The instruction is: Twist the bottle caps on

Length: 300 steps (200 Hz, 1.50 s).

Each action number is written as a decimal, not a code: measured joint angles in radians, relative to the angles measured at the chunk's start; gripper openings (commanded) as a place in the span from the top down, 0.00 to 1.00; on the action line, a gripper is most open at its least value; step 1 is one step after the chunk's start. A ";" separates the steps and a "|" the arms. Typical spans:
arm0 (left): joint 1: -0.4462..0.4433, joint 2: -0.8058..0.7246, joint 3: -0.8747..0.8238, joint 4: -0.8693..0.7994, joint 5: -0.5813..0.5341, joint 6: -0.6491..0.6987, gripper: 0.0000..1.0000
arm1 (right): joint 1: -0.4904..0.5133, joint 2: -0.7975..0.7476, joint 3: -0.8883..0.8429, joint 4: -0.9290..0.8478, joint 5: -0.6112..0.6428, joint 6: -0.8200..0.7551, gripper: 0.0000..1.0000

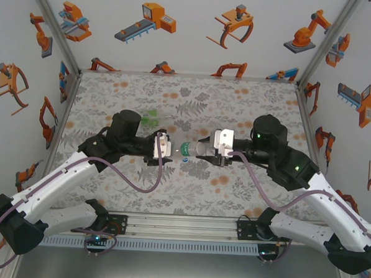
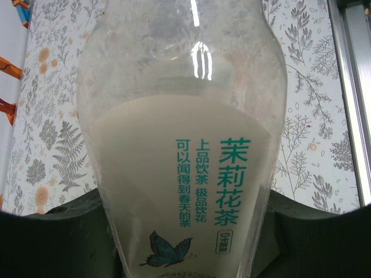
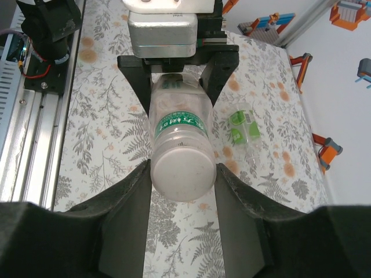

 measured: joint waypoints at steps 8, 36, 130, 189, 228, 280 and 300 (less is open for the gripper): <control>0.000 0.000 0.000 -0.001 0.000 0.000 1.00 | 0.002 0.000 0.000 0.000 0.002 0.000 0.65; 0.000 0.000 0.000 -0.003 -0.001 0.000 1.00 | 0.006 0.000 0.000 0.000 0.017 0.035 0.73; 0.002 0.000 0.000 0.001 -0.080 -0.003 1.00 | 0.029 -0.032 -0.098 0.156 0.249 0.578 0.89; 0.007 0.000 0.000 0.011 -0.167 -0.021 1.00 | 0.032 0.008 -0.106 0.177 0.449 1.174 0.89; 0.016 0.002 0.000 -0.011 -0.212 -0.031 1.00 | 0.024 0.039 -0.129 0.192 0.506 1.509 0.75; 0.015 0.003 0.000 -0.009 -0.215 -0.031 1.00 | 0.023 0.041 -0.119 0.169 0.517 1.543 0.46; 0.003 0.003 0.000 0.008 -0.183 -0.029 1.00 | 0.024 0.027 -0.114 0.166 0.515 1.486 0.37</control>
